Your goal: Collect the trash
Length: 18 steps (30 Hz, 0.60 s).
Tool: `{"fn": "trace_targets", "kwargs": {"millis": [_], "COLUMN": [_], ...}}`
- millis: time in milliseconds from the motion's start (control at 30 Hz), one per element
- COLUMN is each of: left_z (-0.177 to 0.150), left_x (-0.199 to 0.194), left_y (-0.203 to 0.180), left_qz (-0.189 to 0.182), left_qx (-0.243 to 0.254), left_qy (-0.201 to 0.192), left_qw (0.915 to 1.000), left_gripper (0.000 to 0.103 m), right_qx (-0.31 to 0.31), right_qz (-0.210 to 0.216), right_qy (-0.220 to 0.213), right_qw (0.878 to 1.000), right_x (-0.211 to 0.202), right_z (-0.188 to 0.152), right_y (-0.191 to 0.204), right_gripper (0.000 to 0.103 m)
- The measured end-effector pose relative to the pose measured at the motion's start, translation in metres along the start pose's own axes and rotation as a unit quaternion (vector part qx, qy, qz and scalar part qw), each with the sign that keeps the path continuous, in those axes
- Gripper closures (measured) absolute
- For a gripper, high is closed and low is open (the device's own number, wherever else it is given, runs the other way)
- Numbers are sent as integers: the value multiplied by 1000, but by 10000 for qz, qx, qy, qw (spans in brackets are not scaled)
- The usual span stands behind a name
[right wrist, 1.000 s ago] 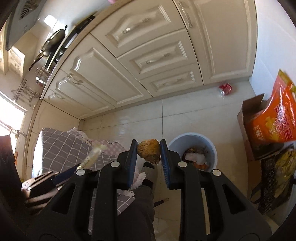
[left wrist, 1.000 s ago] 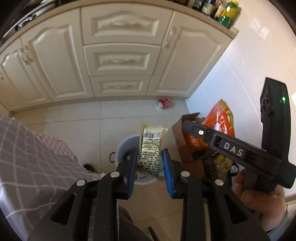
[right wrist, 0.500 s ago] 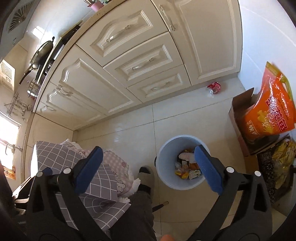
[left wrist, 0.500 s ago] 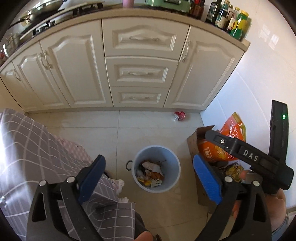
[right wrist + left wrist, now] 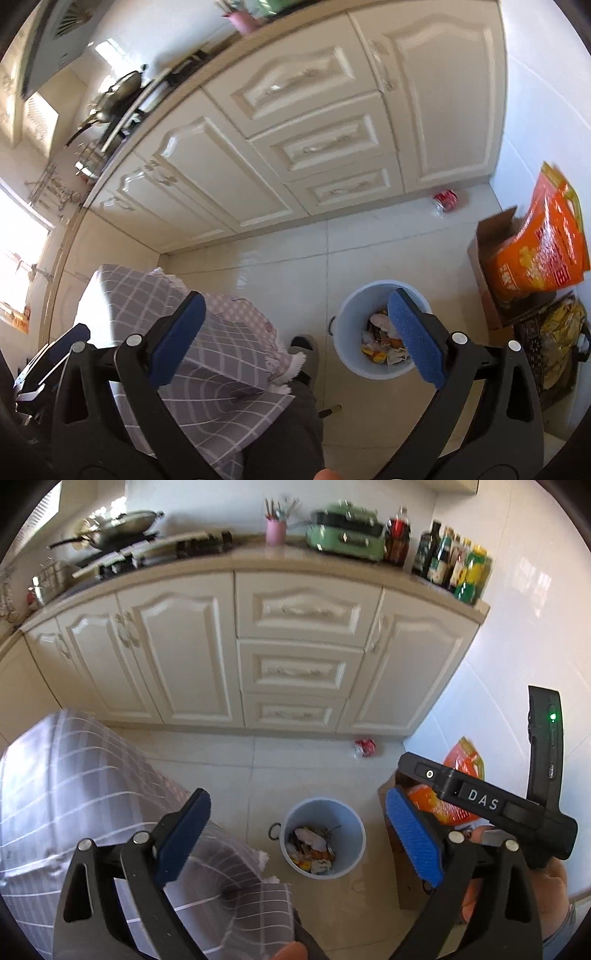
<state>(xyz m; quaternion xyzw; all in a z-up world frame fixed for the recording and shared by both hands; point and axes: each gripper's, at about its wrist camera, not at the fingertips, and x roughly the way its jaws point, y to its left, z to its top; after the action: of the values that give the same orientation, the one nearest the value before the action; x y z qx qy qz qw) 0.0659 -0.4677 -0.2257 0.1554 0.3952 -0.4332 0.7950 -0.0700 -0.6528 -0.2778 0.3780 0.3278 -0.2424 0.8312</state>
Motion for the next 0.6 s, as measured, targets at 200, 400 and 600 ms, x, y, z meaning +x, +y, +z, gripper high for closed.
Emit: {"fn": "trace_targets", "kwargs": {"millis": [200,400,600], "left_z": [-5,-17,-45], "left_x": [-61,-120,-184], "left_y": [37,80,132], "left_qz": [307,876,1532], "left_qx": [-208,-452,-922], "left_qy": [-511,-910,-1261], "left_qw": [9980,9910,9758], "left_gripper": [6,6,6], "right_qx": [-381,-1028,-1708], "right_qz": [411,783,1124], "right_qy": [-137,-271,-391], "right_qw": [9983,9912,9781], "right_x": [-23,-47,-66], "right_z": [-5,-18,-39], "right_y": [63,141,219], "right_gripper": [6,6,6]}}
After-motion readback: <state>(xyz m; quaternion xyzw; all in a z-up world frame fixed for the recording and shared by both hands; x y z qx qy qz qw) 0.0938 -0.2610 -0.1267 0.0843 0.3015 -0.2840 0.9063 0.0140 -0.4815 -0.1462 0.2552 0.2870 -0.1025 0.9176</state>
